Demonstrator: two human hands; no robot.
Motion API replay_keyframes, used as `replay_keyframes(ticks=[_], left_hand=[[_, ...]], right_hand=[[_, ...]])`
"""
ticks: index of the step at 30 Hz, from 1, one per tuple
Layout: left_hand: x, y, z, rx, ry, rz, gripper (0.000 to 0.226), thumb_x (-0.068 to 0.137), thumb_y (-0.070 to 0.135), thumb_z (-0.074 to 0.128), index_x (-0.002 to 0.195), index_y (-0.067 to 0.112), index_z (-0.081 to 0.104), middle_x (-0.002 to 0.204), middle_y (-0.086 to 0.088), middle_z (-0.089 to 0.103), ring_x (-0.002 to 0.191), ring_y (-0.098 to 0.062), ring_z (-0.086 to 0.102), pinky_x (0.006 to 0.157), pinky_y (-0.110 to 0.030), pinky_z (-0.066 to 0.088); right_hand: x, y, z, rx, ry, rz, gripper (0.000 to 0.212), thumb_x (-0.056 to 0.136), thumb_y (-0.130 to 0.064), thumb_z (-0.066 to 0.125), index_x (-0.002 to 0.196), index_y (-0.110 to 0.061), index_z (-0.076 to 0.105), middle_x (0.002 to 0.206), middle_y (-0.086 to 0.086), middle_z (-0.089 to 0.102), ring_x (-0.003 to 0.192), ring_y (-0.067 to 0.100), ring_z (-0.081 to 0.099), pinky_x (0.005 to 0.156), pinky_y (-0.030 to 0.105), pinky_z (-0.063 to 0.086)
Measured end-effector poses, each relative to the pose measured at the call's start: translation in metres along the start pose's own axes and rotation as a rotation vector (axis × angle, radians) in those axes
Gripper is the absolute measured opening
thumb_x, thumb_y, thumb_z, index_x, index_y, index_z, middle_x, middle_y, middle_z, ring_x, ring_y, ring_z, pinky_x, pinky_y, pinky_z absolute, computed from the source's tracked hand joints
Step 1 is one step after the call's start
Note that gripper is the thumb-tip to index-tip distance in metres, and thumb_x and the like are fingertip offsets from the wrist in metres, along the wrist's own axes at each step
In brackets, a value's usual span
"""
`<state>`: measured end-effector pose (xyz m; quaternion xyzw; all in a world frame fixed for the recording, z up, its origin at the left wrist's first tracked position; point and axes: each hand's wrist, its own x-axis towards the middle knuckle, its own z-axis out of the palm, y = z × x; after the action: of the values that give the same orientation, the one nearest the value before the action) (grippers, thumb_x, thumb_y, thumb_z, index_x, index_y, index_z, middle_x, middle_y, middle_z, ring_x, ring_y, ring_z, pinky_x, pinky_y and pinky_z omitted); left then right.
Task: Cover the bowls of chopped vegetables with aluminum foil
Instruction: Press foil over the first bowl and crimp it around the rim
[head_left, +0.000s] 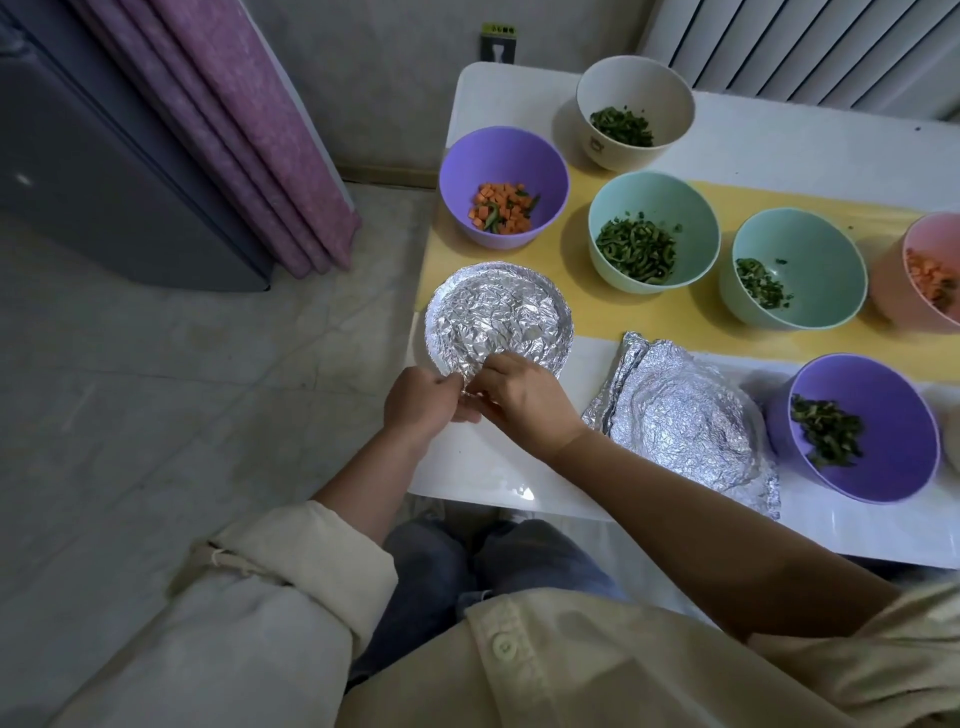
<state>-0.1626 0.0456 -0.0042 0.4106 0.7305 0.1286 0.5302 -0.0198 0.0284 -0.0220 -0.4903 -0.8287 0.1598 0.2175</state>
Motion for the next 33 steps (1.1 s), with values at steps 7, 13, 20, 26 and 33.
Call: replay_keyframes(ticks=[7, 13, 20, 26, 33], left_hand=[[0.009, 0.000, -0.008, -0.003, -0.003, 0.019, 0.036, 0.093, 0.018, 0.050, 0.065, 0.005, 0.069, 0.060, -0.008, 0.072, 0.069, -0.015, 0.074, 0.085, -0.029, 0.053], [0.012, -0.004, -0.007, -0.049, -0.003, -0.011, 0.035, 0.088, 0.021, 0.050, 0.065, 0.005, 0.070, 0.063, -0.012, 0.073, 0.071, -0.023, 0.075, 0.089, -0.037, 0.057], [0.007, -0.005, 0.000, 0.043, 0.101, 0.029, 0.028, 0.092, 0.017, 0.049, 0.070, 0.007, 0.062, 0.067, -0.006, 0.072, 0.066, -0.025, 0.074, 0.085, -0.042, 0.058], [0.013, -0.006, 0.000, 0.082, 0.074, 0.044, 0.027, 0.095, 0.012, 0.045, 0.076, 0.004, 0.062, 0.071, -0.004, 0.072, 0.064, -0.023, 0.074, 0.081, -0.038, 0.057], [0.017, -0.008, -0.009, 0.093, 0.033, -0.009, 0.042, 0.089, 0.045, 0.049, 0.074, 0.011, 0.067, 0.070, -0.002, 0.076, 0.063, -0.020, 0.074, 0.076, -0.034, 0.055]], right_hand=[[-0.012, 0.016, -0.012, -0.037, -0.048, -0.053, 0.014, 0.075, -0.007, 0.077, 0.075, -0.007, 0.063, 0.076, 0.007, 0.058, 0.070, 0.029, 0.056, 0.058, 0.035, 0.048], [-0.008, 0.012, -0.007, -0.079, -0.025, -0.090, 0.015, 0.080, -0.002, 0.063, 0.067, -0.008, 0.058, 0.070, 0.007, 0.055, 0.063, 0.028, 0.054, 0.053, 0.034, 0.044], [-0.009, 0.009, -0.004, -0.084, -0.023, -0.099, 0.022, 0.088, -0.009, 0.048, 0.068, -0.007, 0.057, 0.071, 0.008, 0.055, 0.063, 0.028, 0.053, 0.053, 0.036, 0.044], [-0.012, 0.009, -0.004, -0.059, 0.014, -0.074, 0.017, 0.085, -0.005, 0.061, 0.068, -0.007, 0.060, 0.071, 0.007, 0.056, 0.064, 0.027, 0.054, 0.053, 0.033, 0.043], [-0.017, 0.010, -0.007, 0.030, -0.033, -0.047, 0.016, 0.080, -0.020, 0.077, 0.077, -0.009, 0.064, 0.076, 0.004, 0.059, 0.072, 0.025, 0.057, 0.059, 0.034, 0.048]])
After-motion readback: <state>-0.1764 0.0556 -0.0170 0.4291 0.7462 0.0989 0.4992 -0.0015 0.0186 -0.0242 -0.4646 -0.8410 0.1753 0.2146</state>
